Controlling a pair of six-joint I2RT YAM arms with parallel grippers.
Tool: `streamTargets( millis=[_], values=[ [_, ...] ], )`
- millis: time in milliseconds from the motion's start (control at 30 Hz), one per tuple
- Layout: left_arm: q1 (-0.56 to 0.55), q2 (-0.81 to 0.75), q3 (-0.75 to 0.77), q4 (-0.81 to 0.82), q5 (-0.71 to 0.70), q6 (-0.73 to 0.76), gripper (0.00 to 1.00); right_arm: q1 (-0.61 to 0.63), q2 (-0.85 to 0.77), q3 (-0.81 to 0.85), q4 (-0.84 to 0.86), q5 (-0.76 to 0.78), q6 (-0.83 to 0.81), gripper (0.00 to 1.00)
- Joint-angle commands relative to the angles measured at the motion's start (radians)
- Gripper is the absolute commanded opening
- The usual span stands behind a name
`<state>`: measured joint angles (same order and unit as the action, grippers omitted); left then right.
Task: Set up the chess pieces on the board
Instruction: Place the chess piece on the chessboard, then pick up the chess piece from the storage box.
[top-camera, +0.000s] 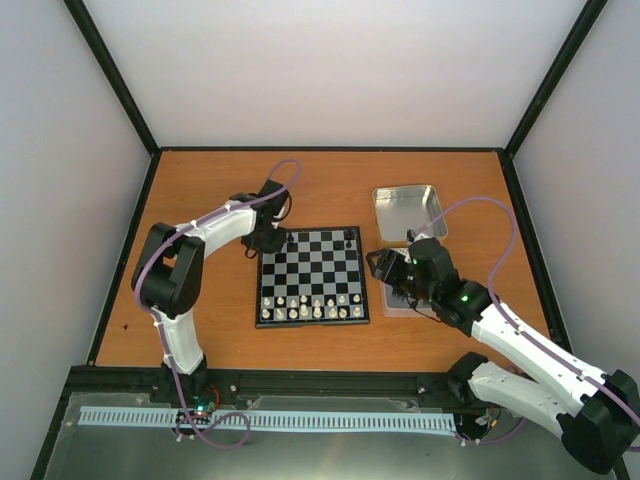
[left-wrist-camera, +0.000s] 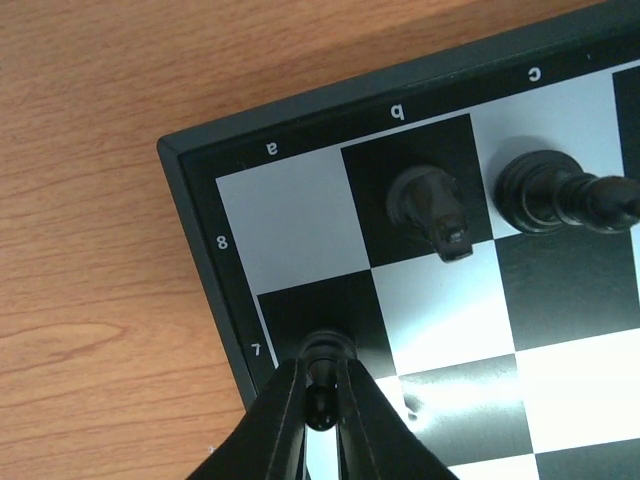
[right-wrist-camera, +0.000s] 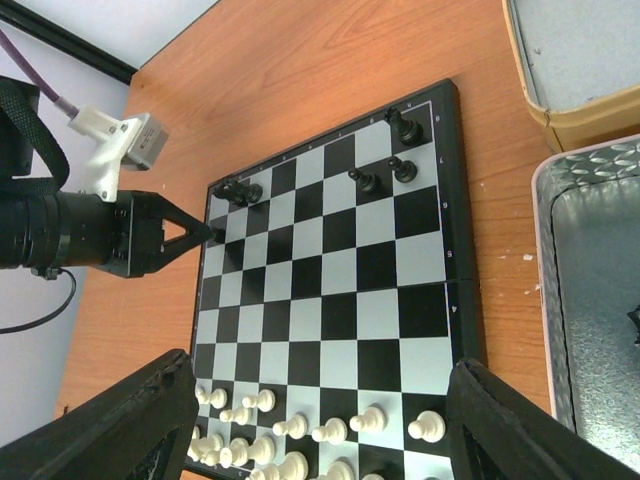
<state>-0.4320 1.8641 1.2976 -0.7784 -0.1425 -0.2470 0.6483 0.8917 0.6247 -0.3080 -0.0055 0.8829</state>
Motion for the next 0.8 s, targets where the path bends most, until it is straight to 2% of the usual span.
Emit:
streamTargets(
  millis=[0,267,433,600,700,767],
  values=[
    [0.01,0.011,0.019,0.012,0.0,0.024,0.11,-0.006,0.002,-0.018,0.024,-0.002,0.011,0.69],
    [0.011,-0.012,0.042,-0.021,0.019,0.029,0.38,-0.006,0.004,-0.009,0.021,0.004,0.011,0.69],
    [0.011,-0.089,0.049,-0.02,0.036,0.023,0.51,-0.007,0.001,0.029,-0.057,0.09,-0.039,0.69],
    [0.011,-0.235,-0.012,0.049,0.09,0.021,0.56,-0.048,0.048,0.099,-0.26,0.291,-0.098,0.68],
    [0.011,-0.357,-0.116,0.151,0.19,0.024,0.58,-0.117,0.085,0.099,-0.317,0.305,-0.157,0.65],
    [0.011,-0.441,-0.196,0.237,0.259,0.021,0.58,-0.163,0.113,0.095,-0.32,0.252,-0.225,0.62]
  ],
)
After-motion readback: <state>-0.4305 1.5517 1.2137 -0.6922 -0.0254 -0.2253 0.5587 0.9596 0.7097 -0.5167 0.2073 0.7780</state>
